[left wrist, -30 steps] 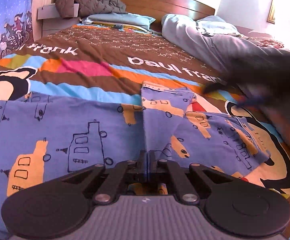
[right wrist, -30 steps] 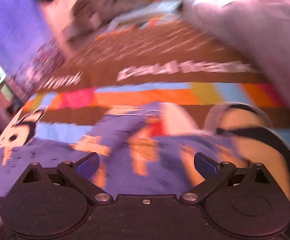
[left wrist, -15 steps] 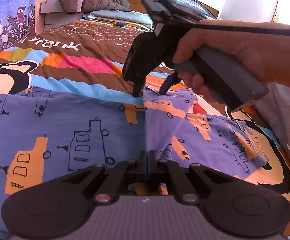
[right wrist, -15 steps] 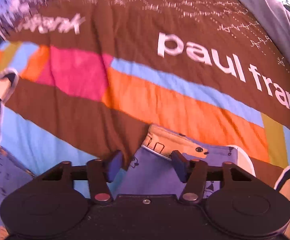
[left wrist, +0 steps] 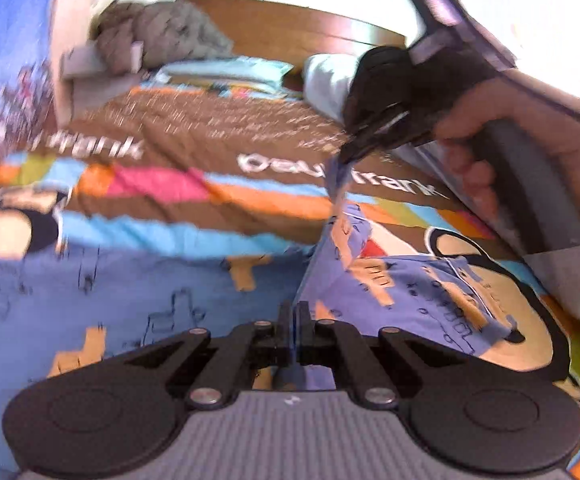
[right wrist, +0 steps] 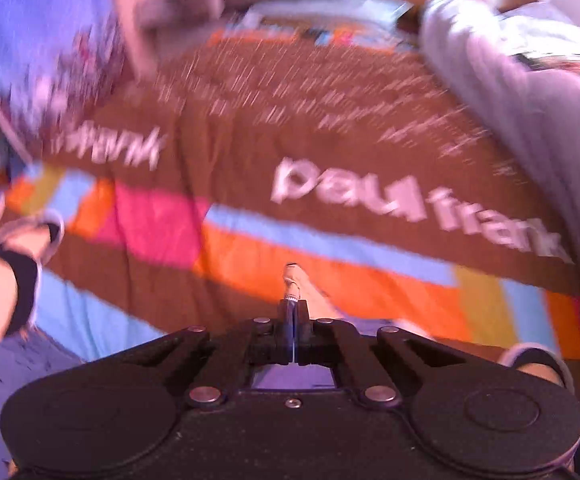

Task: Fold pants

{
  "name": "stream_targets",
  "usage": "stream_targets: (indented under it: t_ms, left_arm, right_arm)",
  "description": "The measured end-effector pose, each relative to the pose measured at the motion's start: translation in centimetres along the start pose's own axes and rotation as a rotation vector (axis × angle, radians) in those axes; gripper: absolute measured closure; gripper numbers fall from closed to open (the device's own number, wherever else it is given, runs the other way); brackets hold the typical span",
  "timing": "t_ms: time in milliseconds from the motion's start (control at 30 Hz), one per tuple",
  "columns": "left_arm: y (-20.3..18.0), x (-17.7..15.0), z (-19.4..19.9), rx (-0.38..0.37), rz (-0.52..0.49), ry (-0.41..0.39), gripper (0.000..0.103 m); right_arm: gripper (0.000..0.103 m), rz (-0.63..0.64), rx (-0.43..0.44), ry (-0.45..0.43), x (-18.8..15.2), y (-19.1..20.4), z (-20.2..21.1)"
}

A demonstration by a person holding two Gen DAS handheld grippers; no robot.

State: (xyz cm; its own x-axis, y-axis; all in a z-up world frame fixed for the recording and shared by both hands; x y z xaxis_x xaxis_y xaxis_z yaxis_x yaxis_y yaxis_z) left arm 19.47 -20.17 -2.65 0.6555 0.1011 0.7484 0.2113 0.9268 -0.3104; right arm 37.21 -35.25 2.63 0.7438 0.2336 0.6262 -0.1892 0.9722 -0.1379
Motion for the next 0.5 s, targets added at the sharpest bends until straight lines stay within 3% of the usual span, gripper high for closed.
stream_targets:
  t_ms: [200, 400, 467, 500]
  left_arm:
    - [-3.9, -0.6, 0.8, -0.017, -0.210, -0.001, 0.103]
    - [-5.9, -3.1, -0.2, -0.055, -0.397, 0.107, 0.102]
    - [-6.2, -3.8, -0.7, -0.085, -0.439, 0.164, 0.094]
    - [-6.1, -3.8, -0.7, -0.099, -0.447, 0.180, 0.077]
  right_arm:
    - [0.103, -0.204, -0.059, -0.141, -5.3, -6.6, 8.1]
    - [0.103, -0.518, -0.061, -0.140, -16.8, -10.8, 10.3]
    - [0.103, -0.636, -0.035, -0.108, -20.5, -11.4, 9.4]
    - [0.103, -0.695, -0.021, -0.102, -22.2, -11.5, 9.0]
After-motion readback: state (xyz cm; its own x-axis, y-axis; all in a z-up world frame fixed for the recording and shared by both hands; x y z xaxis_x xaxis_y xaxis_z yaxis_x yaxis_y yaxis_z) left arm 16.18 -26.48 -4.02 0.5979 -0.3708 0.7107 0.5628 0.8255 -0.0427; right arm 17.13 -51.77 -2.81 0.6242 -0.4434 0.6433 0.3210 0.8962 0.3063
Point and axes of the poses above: each gripper's, at about its wrist camera, not at the fingertips, and z roughly against the way its jaws point, y to its left, x to its top, the point moved 1 cm from there along -z, roughly the way its jaws point, and after that the axes turned 13 degrees about z, right-handed, at the moved point
